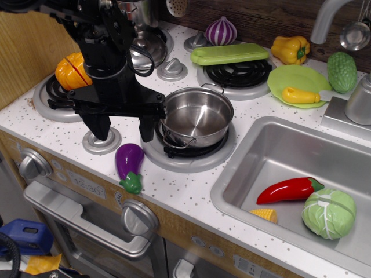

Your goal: Put eggplant in pot or pan

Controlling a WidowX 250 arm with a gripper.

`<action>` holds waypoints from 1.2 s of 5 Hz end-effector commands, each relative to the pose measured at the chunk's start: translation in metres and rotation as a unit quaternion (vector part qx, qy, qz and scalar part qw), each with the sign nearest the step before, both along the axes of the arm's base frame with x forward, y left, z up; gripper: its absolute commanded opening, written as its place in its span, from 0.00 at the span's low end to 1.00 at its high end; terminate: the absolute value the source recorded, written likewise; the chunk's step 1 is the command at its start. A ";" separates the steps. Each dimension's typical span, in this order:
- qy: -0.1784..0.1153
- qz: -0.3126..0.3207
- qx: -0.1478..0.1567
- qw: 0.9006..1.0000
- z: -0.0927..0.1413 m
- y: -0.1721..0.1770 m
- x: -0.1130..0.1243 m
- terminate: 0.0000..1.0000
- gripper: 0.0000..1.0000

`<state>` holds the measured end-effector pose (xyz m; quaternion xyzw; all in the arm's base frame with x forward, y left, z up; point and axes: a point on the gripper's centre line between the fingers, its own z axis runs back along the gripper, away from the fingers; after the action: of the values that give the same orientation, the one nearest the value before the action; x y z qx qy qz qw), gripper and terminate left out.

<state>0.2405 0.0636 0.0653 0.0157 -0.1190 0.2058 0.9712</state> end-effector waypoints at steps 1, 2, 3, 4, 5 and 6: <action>0.000 0.000 0.000 1.000 0.000 0.000 0.000 0.00 1.00; -0.018 -0.006 0.056 0.998 -0.016 0.003 -0.003 0.00 1.00; -0.033 0.000 0.073 0.997 -0.028 0.003 -0.007 0.00 1.00; -0.041 0.002 0.066 0.997 -0.034 0.006 -0.004 0.00 1.00; -0.042 0.010 0.029 0.999 -0.038 0.006 -0.002 0.00 1.00; -0.036 0.016 0.013 0.999 -0.042 0.007 0.001 0.00 1.00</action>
<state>0.2366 0.0652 0.0151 0.0164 -0.1429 0.2209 0.9646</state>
